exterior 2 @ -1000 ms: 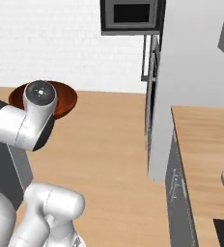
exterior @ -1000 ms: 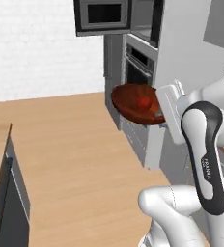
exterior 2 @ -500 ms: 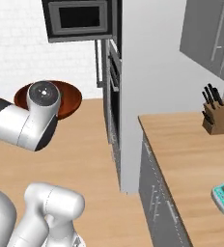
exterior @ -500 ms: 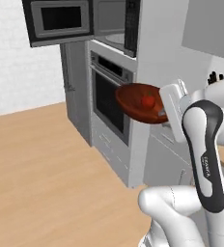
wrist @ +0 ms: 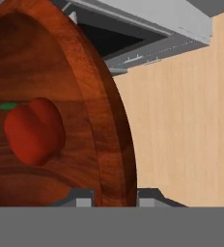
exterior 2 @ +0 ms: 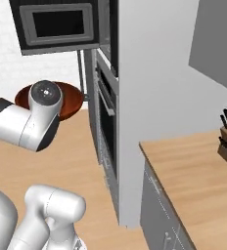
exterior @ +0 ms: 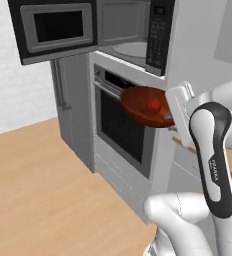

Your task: Pick the bell pepper from the sink and place it in the bowl. Then pick the bowl and place it in the microwave. Then close the microwave door and press the start button.

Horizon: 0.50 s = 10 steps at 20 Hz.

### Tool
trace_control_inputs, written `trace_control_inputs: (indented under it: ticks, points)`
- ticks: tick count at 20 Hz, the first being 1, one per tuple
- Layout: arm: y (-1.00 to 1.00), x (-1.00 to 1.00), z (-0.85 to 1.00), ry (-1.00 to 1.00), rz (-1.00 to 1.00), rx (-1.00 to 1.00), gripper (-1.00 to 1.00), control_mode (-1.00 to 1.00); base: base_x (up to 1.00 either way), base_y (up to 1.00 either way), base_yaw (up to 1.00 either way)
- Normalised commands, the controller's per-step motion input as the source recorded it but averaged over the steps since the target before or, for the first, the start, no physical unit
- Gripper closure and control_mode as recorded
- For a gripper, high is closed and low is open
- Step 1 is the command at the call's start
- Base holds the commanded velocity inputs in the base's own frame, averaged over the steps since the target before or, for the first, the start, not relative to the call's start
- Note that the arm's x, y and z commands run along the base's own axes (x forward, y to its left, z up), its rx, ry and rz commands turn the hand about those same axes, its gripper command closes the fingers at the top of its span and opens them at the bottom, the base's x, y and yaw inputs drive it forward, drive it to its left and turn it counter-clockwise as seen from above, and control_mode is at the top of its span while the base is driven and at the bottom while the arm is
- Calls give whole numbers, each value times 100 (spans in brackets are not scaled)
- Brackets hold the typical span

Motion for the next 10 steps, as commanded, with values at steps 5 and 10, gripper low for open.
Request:
trace_control_inputs:
  ticks: [5, 10]
  points:
    - [0, 0, 0, 0, 0, 0, 100, 100, 58, 60, -40]
    - [0, 0, 0, 0, 0, 0, 100, 100, 18, 84, -46]
